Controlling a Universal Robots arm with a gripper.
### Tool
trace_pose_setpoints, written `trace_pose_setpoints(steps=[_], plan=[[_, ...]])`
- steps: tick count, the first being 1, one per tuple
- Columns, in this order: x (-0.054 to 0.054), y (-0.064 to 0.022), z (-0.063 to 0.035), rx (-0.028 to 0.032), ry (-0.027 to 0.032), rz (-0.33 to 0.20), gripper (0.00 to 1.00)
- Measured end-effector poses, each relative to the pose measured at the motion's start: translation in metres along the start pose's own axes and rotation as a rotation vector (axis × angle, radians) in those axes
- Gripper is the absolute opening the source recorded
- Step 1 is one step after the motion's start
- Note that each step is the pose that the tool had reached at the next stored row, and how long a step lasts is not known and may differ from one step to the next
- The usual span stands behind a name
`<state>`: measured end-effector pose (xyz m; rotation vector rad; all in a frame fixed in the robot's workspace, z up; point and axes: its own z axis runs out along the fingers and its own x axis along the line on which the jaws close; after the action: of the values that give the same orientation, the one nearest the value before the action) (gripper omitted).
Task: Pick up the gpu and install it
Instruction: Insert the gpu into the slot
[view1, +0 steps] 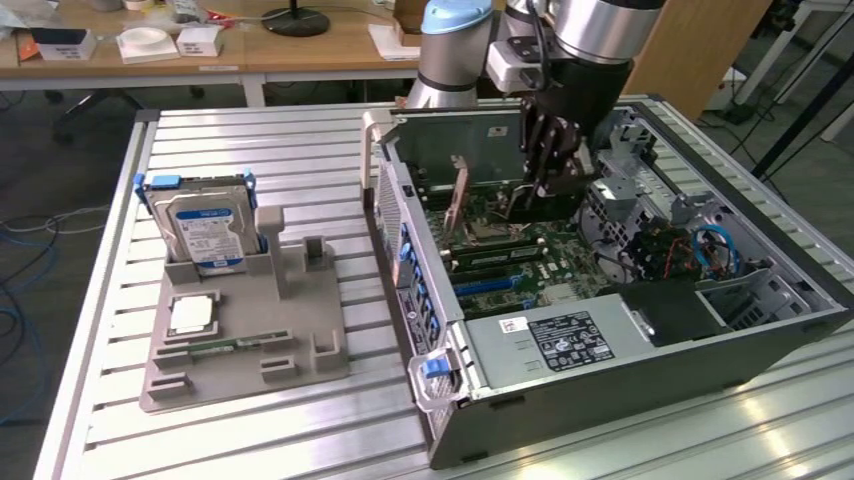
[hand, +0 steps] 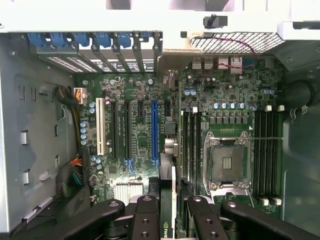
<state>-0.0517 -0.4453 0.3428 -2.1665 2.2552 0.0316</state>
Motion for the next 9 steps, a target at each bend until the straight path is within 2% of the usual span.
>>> trace_pose_setpoints(steps=[9], plan=[[0.0012,-0.0001,0.0087,-0.0001,0.0001,0.000,0.26]])
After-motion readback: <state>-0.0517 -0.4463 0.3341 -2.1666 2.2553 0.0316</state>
